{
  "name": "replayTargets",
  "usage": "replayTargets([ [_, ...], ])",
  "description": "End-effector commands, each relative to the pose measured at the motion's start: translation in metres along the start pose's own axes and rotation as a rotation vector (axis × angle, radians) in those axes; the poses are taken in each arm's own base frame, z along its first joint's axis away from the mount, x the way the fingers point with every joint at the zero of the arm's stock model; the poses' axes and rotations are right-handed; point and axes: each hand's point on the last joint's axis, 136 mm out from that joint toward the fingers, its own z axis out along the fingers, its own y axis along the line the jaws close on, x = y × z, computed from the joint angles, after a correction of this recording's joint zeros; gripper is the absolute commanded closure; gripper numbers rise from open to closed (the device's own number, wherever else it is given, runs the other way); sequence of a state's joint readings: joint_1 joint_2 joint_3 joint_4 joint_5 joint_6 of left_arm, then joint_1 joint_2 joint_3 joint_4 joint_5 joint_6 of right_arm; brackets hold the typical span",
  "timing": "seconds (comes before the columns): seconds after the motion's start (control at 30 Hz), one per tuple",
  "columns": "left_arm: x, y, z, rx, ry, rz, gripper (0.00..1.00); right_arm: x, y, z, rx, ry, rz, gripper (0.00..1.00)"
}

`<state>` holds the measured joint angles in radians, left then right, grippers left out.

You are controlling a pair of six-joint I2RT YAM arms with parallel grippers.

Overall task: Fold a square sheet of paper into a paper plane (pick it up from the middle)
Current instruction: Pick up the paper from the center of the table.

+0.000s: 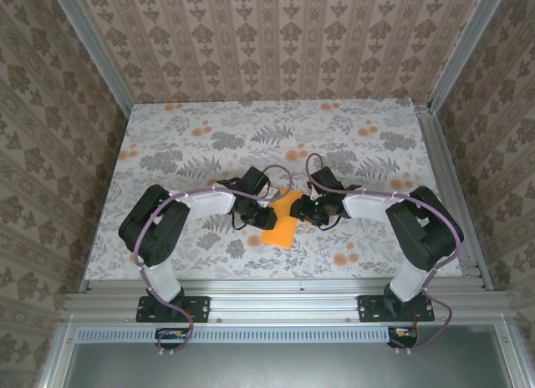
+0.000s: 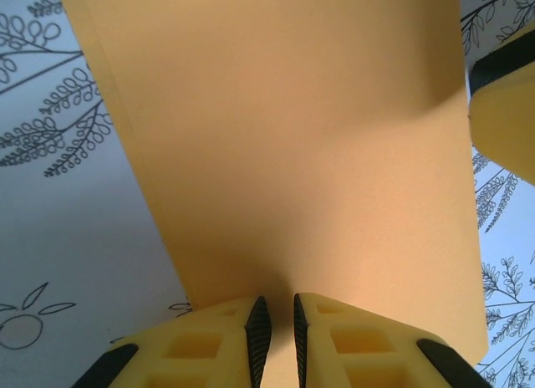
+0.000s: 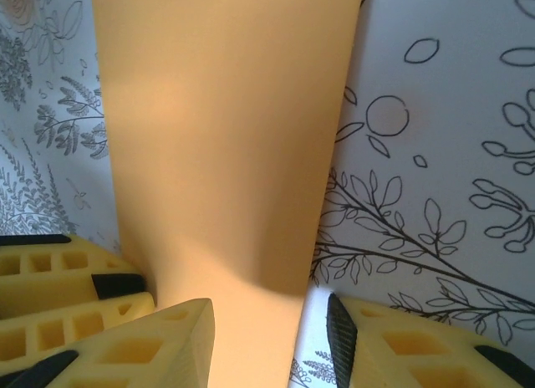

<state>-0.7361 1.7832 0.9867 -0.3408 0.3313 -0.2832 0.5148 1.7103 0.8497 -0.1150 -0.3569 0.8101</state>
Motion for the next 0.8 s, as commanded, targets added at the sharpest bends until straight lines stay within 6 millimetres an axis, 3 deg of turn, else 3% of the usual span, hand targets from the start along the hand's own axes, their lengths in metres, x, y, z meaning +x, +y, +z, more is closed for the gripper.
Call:
replayTargets([
  [0.0,0.039,0.031,0.023,-0.131,0.139,0.008,0.79,-0.008,0.001,0.005,0.009,-0.007,-0.009,0.56],
  [0.3,0.045,0.033,0.028,-0.134,0.157,0.016,0.79,-0.017,0.019,0.007,-0.083,-0.016,-0.004,0.56],
  [0.77,0.048,0.033,0.031,-0.125,0.165,0.018,0.79,-0.020,0.031,0.003,-0.161,-0.028,0.020,0.57],
])
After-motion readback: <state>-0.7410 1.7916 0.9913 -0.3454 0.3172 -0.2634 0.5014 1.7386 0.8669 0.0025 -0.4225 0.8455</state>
